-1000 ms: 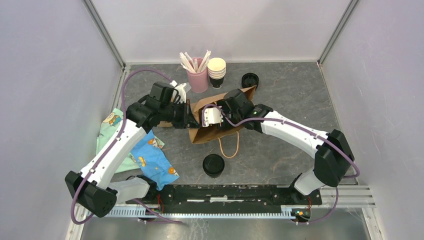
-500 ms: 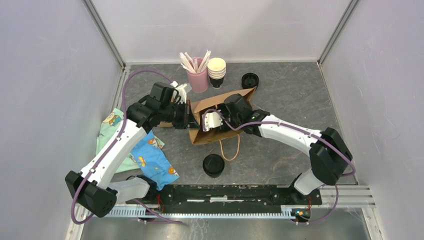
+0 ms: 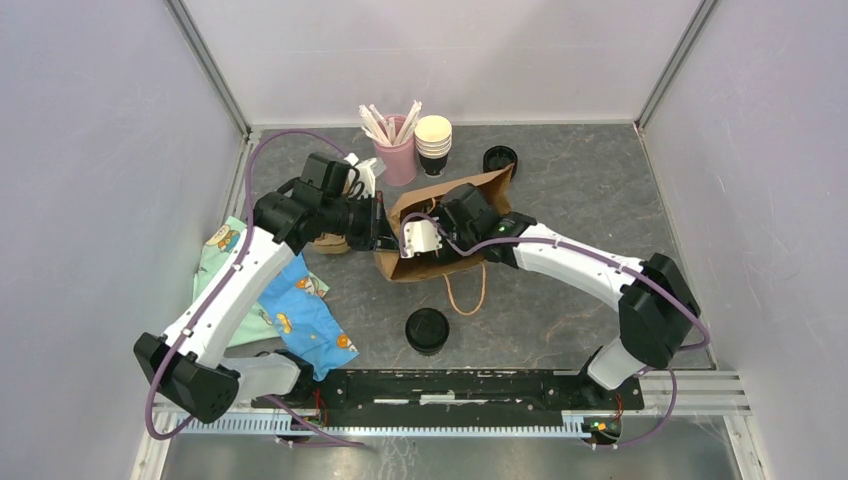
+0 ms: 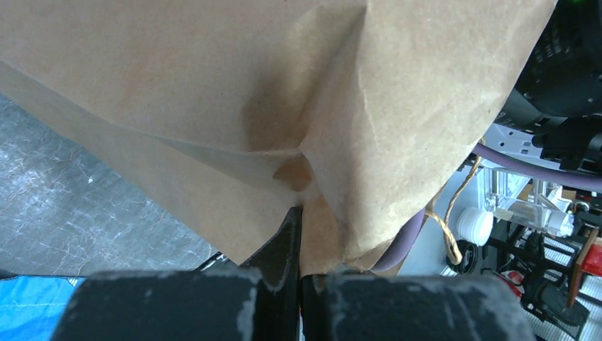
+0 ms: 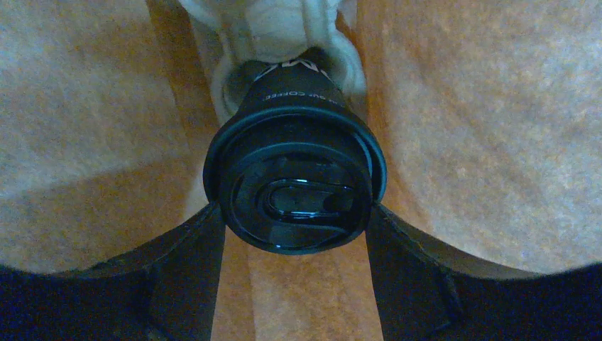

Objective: Pack the takeout coffee
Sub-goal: Place the coffee cup on the cup tray.

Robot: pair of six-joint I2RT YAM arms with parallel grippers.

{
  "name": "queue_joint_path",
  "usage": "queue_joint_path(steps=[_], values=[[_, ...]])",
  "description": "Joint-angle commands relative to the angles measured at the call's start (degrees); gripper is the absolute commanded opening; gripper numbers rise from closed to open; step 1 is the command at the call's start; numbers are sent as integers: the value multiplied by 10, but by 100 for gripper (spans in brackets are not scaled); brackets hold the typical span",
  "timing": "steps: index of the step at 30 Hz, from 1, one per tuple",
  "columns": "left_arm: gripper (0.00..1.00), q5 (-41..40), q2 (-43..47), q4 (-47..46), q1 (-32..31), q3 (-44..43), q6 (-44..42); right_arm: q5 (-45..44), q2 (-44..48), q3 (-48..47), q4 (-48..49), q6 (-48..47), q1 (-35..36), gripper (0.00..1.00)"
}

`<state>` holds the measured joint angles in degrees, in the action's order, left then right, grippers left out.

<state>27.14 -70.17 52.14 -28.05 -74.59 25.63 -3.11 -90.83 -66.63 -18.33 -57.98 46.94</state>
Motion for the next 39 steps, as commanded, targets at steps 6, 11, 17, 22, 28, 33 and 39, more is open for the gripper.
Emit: queue_joint_path(steps=[6, 11, 17, 22, 28, 33, 39], values=[[2, 93, -35, 51, 0, -74, 34, -10, 30, -91, -204, 101, 11, 0], [2, 87, -60, 69, 1, -107, 60, 15, 39, -106, -291, 149, 12, 0], [2, 1, -116, 148, 4, -191, 68, 30, 17, -98, -327, 176, 11, 0], [2, -68, -151, 192, 5, -259, 72, 48, -8, -114, -340, 187, 10, 0], [6, -74, -173, 205, 5, -295, 72, 53, -52, -143, -361, 183, -3, 0], [6, -82, -182, 206, 5, -303, 67, 54, -67, -101, -322, 181, -29, 0], [5, -91, -197, 207, 5, -307, 58, 64, -87, -43, -286, 175, -41, 0]])
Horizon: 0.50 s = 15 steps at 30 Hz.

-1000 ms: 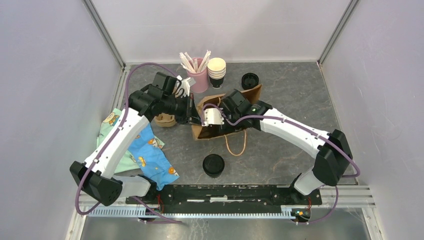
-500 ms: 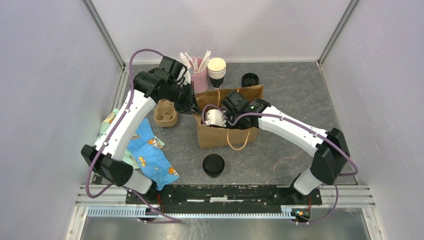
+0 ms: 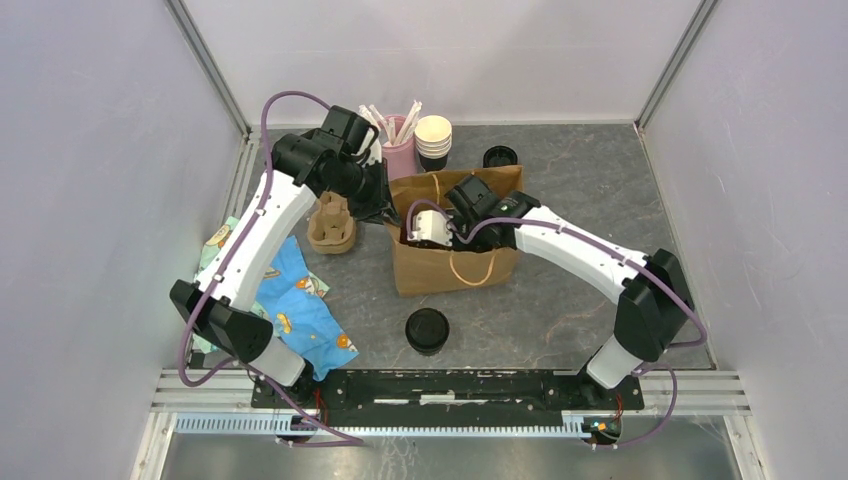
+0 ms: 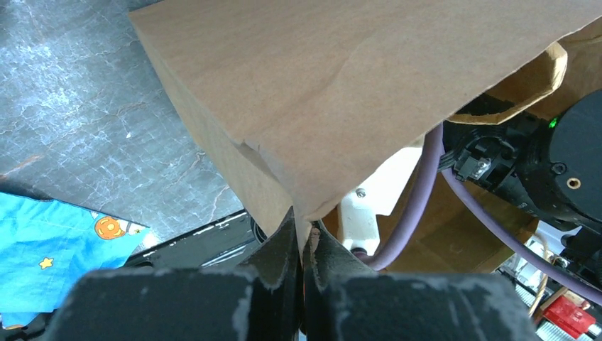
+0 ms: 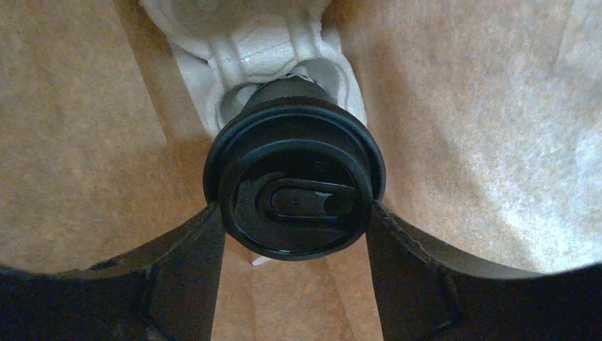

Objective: Pack the takeout coffee
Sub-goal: Place the coffee cup on the cup tray.

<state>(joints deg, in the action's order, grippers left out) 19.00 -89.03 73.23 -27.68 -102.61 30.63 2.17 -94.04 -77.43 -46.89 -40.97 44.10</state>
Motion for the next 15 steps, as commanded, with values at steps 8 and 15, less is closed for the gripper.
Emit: queue_joint_path(steps=[8, 15], values=[[4, -15, -4, -4, 2, -27, 1, 16, -36, 2, -22, 37, -12, 4], [4, -14, -10, -8, 2, -32, -5, 17, -1, -62, -46, 63, -13, 39]])
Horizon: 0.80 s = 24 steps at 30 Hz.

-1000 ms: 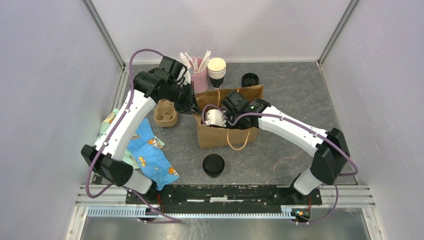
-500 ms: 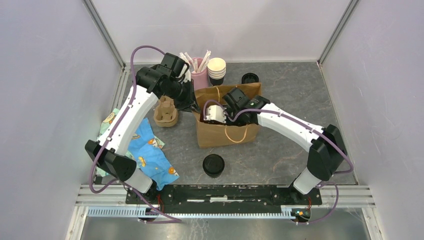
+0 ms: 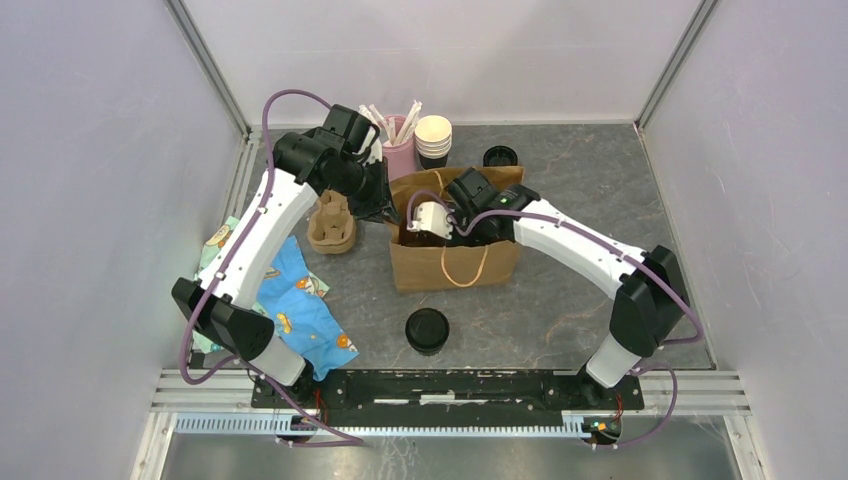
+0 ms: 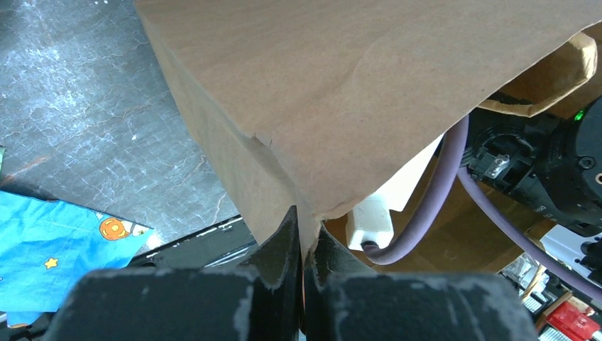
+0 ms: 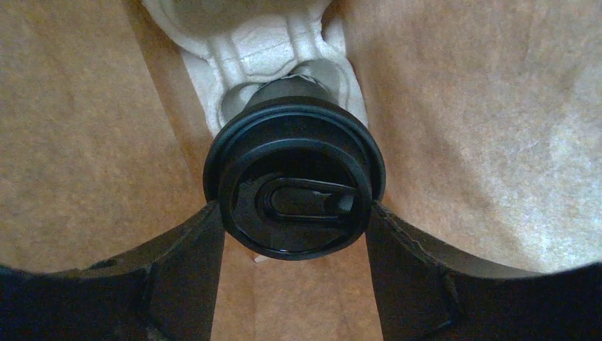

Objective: Pack the takeout coffee
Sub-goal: Place the coffee cup on the cup tray.

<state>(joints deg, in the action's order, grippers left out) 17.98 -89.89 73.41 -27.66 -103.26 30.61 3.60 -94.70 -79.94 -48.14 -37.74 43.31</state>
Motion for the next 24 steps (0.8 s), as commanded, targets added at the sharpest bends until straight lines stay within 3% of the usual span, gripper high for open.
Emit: queue_joint_path(steps=[1, 9, 12, 14, 24], values=[[4, -5, -2, -11, 2, -25, -5, 3, 12, -44, -35, 33, -4, 45], [4, -2, -6, -17, 1, -24, -5, 7, 37, -89, -62, 47, -3, 75], [4, -4, -6, -18, 1, -23, -6, 6, 40, -109, -77, 47, -2, 83], [4, -5, -6, -18, 1, -21, -5, 5, 44, -118, -82, 50, -2, 98], [3, -13, -14, -25, 2, -26, 1, -3, 63, -190, -111, 85, -1, 98]])
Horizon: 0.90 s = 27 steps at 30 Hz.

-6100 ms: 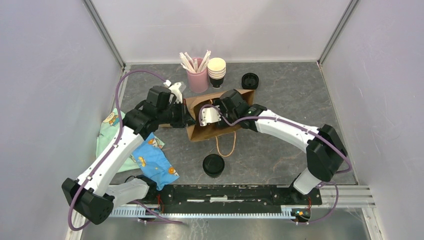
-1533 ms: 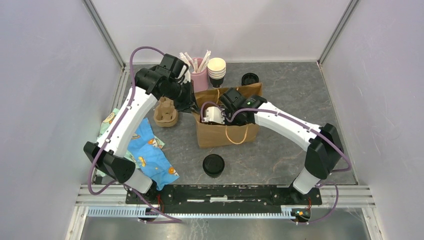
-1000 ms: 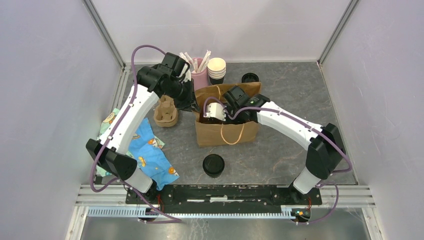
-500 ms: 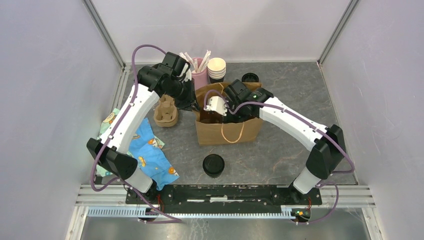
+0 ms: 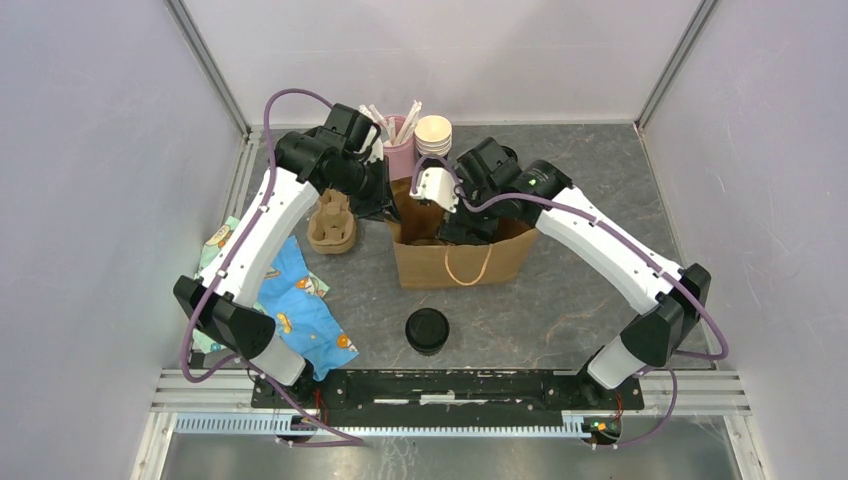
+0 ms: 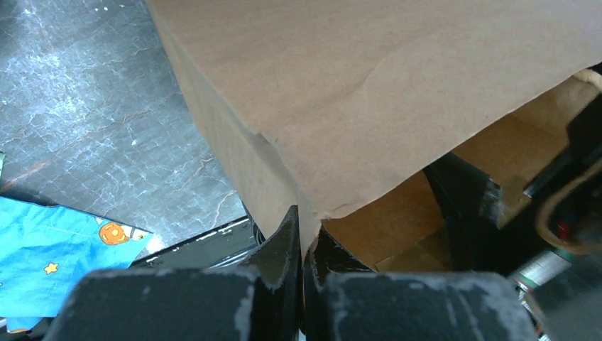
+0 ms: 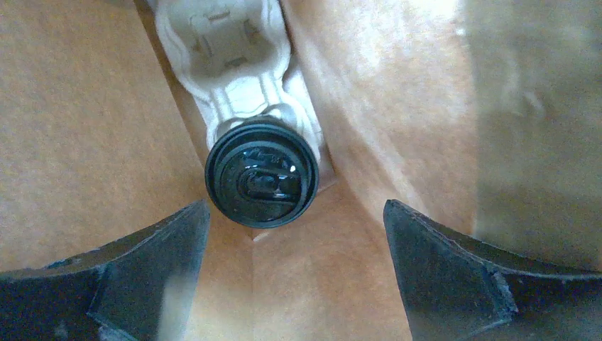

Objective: Pack the takeout coffee
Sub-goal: Place the coffee cup on the cup tray.

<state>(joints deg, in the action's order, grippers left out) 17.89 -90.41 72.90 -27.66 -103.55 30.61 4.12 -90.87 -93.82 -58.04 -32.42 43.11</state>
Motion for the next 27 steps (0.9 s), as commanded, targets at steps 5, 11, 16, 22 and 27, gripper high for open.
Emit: queue_joint_path(steps=[5, 11, 16, 22, 27], values=[[2, -11, -14, -23, 2, -26, -1, -8, 40, -84, -15, 63, 2, 98], [2, -12, -19, -24, 2, -29, -4, 11, 72, -112, -7, 101, 2, 98], [2, -22, -31, -23, 2, -41, -9, 8, 116, -106, 43, 166, 1, 98], [2, -29, -56, -22, 5, -72, -17, -58, 162, -79, 134, 316, 1, 98], [2, -8, -65, -23, 5, -94, -12, 55, 145, -60, 143, 310, 1, 98]])
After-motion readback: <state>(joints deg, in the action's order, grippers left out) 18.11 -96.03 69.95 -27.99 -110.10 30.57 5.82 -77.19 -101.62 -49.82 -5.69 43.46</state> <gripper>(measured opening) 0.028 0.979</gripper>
